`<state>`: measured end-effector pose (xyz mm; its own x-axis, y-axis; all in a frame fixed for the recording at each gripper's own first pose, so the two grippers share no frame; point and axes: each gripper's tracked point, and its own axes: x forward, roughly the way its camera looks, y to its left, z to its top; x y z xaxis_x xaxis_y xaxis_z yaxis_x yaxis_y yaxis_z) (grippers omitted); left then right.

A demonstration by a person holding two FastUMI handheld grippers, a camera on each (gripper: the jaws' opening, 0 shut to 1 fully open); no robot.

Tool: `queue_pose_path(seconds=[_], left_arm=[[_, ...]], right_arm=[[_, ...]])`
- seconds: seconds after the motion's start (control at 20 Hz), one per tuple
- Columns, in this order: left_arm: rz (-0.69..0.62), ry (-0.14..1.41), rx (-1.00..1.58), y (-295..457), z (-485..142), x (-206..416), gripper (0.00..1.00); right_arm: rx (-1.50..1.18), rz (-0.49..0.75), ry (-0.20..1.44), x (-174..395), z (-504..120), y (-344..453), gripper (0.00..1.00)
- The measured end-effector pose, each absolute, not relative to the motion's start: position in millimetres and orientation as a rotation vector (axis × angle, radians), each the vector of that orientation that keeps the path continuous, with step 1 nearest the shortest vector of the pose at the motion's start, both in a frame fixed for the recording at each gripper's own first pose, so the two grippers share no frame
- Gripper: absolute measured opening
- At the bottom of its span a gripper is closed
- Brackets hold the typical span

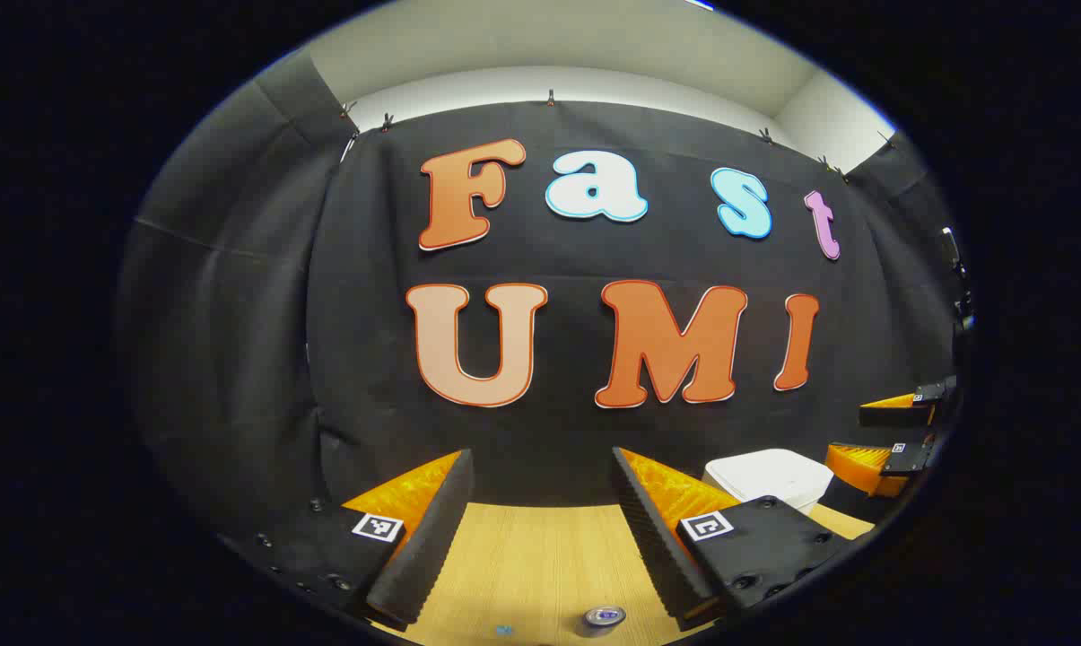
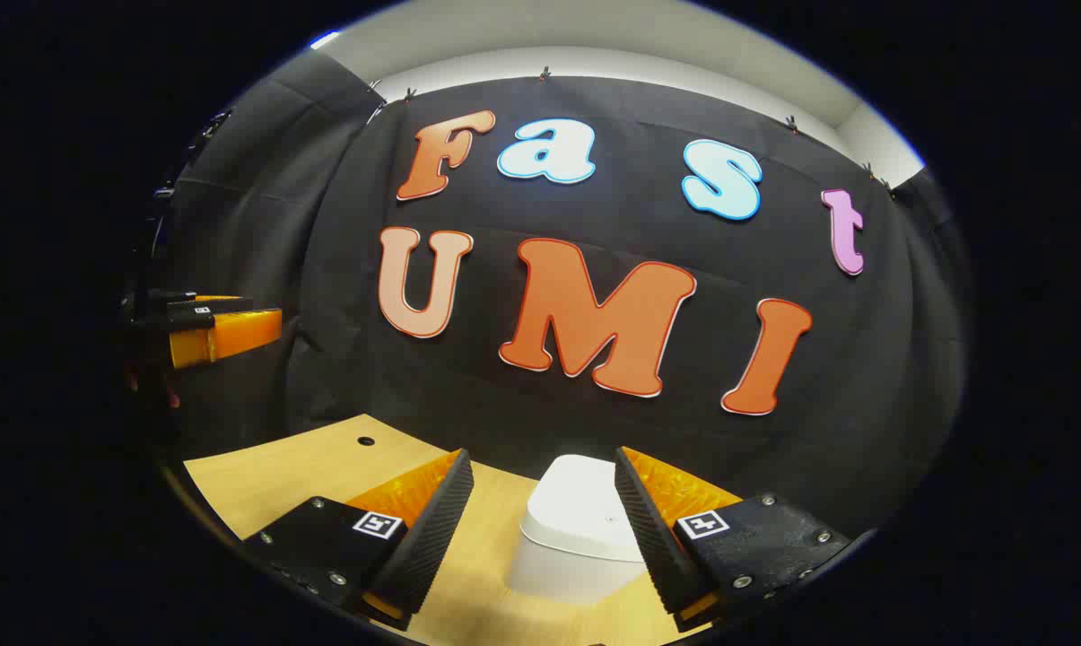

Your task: Press the lid of the desktop garbage bin to open it, pick up the crumpled paper on the desktop and throw it into the bin, then pick up the pop can on the desktop and drop it into the bin, and finally close the garbage bin lid.

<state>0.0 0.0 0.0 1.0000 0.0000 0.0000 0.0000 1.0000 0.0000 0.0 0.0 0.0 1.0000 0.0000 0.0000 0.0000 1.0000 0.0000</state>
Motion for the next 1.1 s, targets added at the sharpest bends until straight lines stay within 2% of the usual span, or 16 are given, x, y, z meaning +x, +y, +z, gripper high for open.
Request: queue_pose_path(seconds=[0.1,0.45,0.9,1.05,1.1], left_arm=[[0.019,0.002,0.005,-3.9,-2.8,9.2,0.98],[0.070,0.033,0.009,-13.6,-21.2,27.5,0.97],[-0.020,0.009,0.085,-14.5,-21.8,70.2,0.98],[-0.052,0.009,0.093,-12.3,-24.2,79.1,0.99],[-0.058,0.015,0.092,-11.2,-24.6,83.1,0.99]], right_arm=[[-0.002,0.037,-0.002,9.8,1.2,2.3,0.93],[-0.004,0.111,0.024,29.9,-12.2,1.3,0.92],[0.033,-0.080,0.064,56.5,-18.0,-40.0,0.91],[0.028,-0.150,0.086,61.2,-18.1,-56.5,0.84],[0.032,-0.162,0.096,63.2,-18.9,-58.8,0.79]])
